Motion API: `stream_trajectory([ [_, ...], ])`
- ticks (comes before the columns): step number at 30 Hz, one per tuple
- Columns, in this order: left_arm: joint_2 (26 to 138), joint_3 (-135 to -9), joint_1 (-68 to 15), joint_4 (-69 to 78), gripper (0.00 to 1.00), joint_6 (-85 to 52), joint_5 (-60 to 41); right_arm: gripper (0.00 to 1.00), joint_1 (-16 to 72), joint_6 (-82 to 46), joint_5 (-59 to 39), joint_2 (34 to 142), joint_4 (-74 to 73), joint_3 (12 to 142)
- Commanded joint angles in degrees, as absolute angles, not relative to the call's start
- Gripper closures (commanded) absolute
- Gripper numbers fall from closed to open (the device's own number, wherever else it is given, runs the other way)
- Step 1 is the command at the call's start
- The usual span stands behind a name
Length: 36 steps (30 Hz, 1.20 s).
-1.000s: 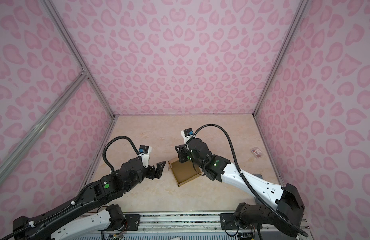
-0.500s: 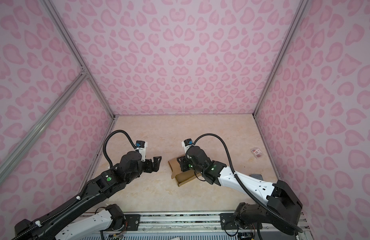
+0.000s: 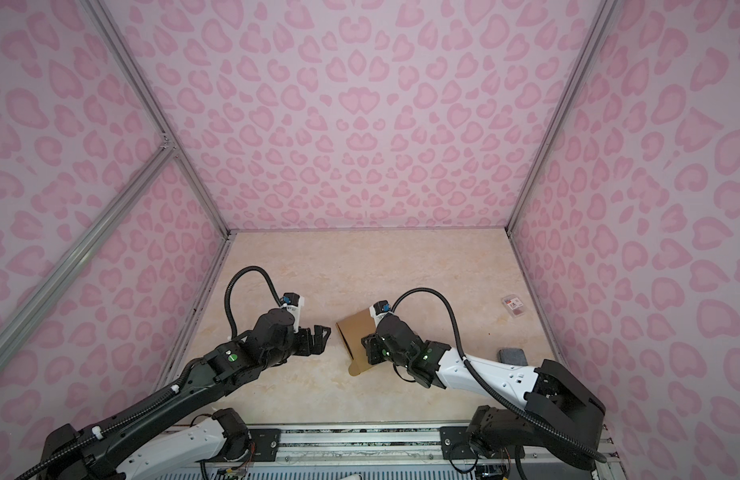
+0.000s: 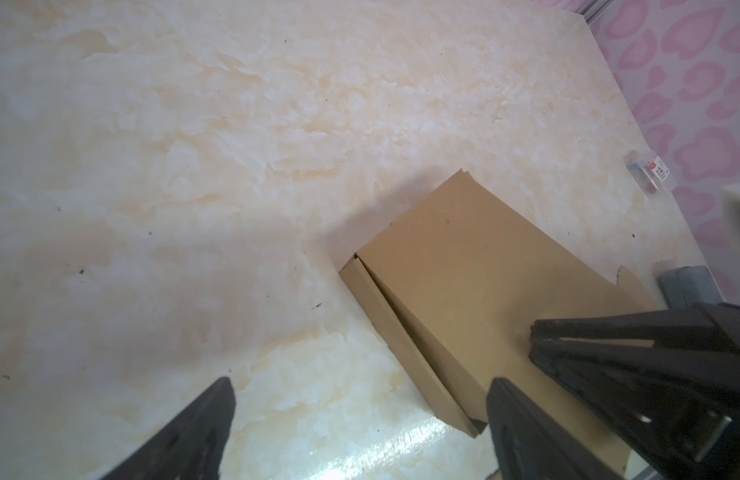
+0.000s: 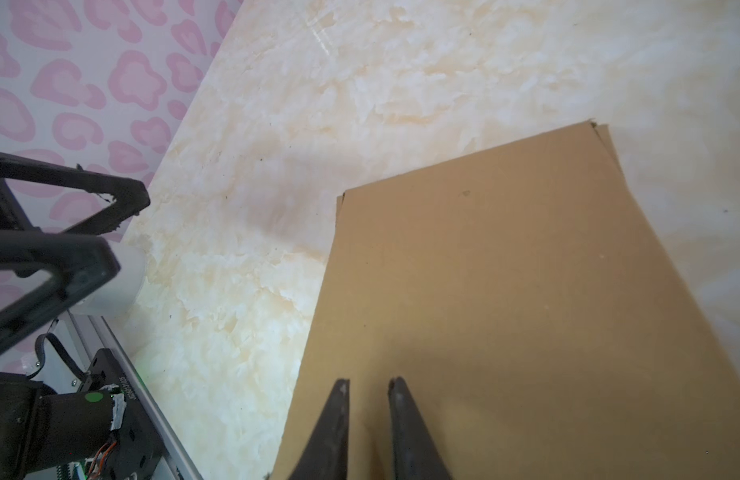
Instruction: Fold the paper box
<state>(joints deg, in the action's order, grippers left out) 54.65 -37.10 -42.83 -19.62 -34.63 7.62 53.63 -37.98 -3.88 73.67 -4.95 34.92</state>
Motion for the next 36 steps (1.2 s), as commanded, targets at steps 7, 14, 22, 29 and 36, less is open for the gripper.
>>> stream_trajectory([
  [7, 57.35, -33.21, -42.79, -15.30, 0.03, -40.72, 1.73, 0.80, 56.21, -40.45, -2.55, 79.30, -7.93, 34.26],
  [14, 59.97, -31.64, -42.98, -12.57, 0.03, -41.15, 1.17, 0.81, 57.23, -41.84, -2.26, 83.80, -11.03, 34.77],
  [22, 62.13, -33.87, -42.75, -12.67, 0.03, -37.93, 5.01, 0.82, 57.27, -44.23, 0.01, 88.62, -14.45, 37.04],
  [29, 60.79, -36.60, -42.56, -14.64, 0.03, -35.21, 8.88, 0.82, 56.61, -48.42, 4.36, 94.35, -17.57, 40.64],
  [36, 56.69, -34.26, -42.43, -14.77, 0.03, -36.39, 10.00, 0.81, 53.49, -49.90, 3.62, 98.30, -18.15, 46.87],
])
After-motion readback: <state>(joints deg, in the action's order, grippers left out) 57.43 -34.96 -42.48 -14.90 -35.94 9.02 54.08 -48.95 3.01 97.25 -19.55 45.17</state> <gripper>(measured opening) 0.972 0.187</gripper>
